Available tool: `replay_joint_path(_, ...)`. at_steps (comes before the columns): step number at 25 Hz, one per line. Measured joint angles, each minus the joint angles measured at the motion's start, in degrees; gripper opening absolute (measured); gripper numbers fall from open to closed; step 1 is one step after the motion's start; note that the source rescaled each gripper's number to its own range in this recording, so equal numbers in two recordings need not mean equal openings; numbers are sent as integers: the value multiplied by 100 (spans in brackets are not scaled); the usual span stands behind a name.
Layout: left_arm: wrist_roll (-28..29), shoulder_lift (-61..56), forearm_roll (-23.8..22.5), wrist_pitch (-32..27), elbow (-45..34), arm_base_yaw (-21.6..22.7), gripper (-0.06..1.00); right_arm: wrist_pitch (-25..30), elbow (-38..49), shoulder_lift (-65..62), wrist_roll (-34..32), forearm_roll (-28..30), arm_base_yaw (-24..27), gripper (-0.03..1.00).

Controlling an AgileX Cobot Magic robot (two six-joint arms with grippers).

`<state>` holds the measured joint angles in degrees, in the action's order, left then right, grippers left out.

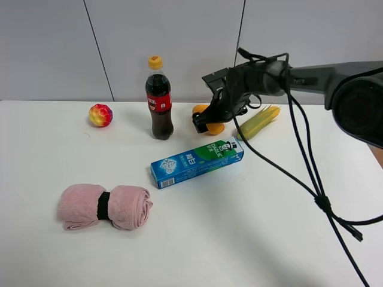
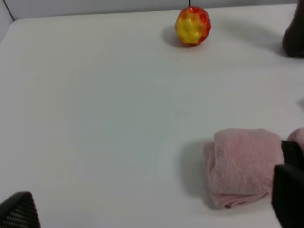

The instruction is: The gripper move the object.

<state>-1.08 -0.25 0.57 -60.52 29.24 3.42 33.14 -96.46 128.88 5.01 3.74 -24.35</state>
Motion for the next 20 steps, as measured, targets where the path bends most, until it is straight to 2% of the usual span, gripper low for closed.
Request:
replay_joint_path(7, 0, 0, 0, 0, 0, 0, 100, 2274, -11, -1667, 114, -142, 0, 100)
replay_joint_path(11, 0, 0, 0, 0, 0, 0, 100, 3462, -11, -2441, 164, -431, 0, 100)
replay_joint_path(20, 0, 0, 0, 0, 0, 0, 100, 3656, 1, -3656, 76, -1141, 79, 100)
